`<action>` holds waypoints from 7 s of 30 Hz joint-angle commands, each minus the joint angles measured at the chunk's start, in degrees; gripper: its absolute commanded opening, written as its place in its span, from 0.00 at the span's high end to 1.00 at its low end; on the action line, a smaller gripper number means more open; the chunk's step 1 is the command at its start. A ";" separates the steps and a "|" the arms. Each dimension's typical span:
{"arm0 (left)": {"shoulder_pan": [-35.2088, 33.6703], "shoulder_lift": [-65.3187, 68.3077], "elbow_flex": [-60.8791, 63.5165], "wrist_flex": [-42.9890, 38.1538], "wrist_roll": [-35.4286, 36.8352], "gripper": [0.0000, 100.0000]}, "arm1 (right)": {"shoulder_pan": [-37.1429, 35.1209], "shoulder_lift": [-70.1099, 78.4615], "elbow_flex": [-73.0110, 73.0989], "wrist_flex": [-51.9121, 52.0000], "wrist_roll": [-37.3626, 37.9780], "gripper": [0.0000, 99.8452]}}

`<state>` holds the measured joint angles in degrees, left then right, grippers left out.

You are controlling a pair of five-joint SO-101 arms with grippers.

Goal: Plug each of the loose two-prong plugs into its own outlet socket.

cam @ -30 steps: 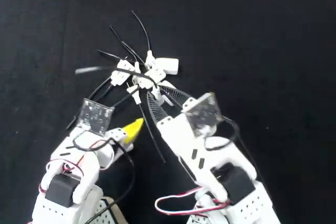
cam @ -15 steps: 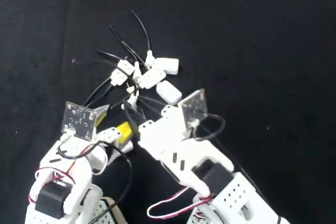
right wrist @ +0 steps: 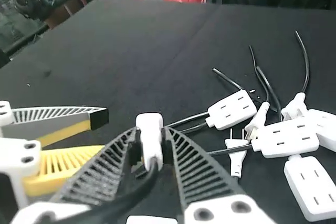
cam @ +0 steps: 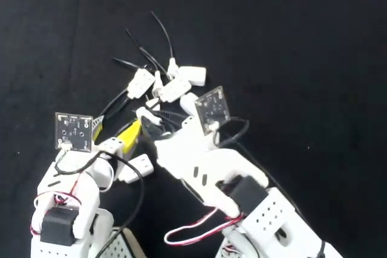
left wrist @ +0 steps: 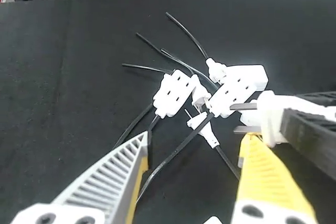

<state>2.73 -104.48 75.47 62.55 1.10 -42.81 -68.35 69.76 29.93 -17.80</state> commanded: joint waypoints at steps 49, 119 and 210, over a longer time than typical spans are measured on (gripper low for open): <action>-34.59 0.00 20.53 1.93 -25.32 0.73 | -7.74 60.00 -36.53 30.15 -13.01 0.99; -32.75 0.09 20.97 2.02 -25.32 0.73 | 0.00 59.21 -21.49 28.66 4.57 0.99; -32.84 0.09 21.05 2.02 -25.32 0.73 | 37.63 86.90 -113.19 71.30 12.31 0.91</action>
<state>-30.77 -104.22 96.13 65.71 -23.69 -5.10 28.70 -51.12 99.12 -8.22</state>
